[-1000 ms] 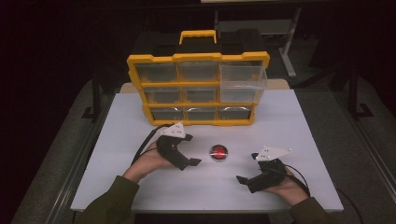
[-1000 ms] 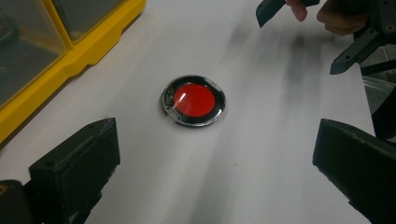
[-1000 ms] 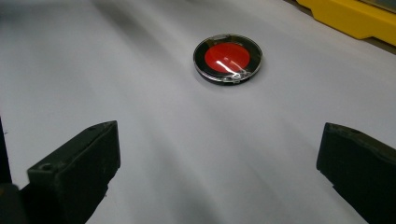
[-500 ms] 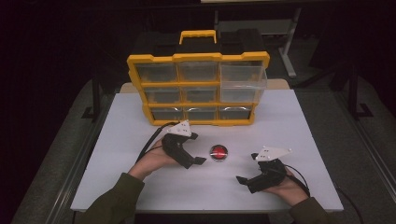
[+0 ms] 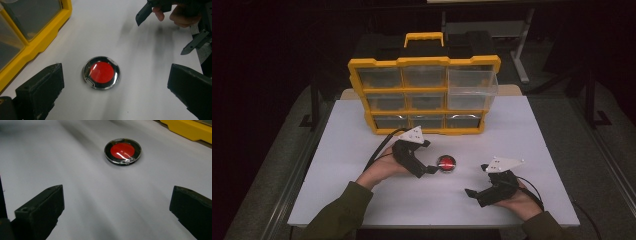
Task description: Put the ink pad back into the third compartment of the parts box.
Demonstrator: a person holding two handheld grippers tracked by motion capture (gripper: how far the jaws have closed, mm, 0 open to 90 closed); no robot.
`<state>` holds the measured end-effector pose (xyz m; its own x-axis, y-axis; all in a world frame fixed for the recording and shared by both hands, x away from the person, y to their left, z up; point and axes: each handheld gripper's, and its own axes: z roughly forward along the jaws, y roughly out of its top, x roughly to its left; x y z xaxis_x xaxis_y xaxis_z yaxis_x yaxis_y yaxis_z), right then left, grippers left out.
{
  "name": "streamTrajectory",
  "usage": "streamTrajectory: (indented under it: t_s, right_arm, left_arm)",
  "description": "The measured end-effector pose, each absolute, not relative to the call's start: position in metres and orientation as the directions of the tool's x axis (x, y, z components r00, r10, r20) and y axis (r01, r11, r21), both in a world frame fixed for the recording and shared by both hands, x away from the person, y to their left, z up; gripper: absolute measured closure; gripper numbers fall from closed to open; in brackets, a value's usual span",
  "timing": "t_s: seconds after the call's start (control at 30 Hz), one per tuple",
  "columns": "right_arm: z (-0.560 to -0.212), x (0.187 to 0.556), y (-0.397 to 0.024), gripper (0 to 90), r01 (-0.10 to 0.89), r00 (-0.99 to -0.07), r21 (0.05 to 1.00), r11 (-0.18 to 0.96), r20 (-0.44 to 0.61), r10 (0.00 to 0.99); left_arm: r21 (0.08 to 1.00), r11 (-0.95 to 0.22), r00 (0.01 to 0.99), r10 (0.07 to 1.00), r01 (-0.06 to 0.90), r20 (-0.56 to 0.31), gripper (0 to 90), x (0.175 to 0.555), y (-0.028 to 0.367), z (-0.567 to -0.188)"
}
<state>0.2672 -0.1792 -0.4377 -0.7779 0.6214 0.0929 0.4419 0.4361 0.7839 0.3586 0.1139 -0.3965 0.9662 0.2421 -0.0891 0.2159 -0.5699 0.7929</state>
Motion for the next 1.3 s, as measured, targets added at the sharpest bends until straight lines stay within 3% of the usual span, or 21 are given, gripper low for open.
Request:
streamTrajectory:
  t_s: [1.3]
  right_arm:
    - [-0.439,0.267,-0.178,0.0,0.443,-0.782,0.778,0.445,0.093,0.616]
  left_arm:
    - [0.789,-0.591,0.978,0.201,0.169,-0.059,0.0,0.384,0.07,-0.396]
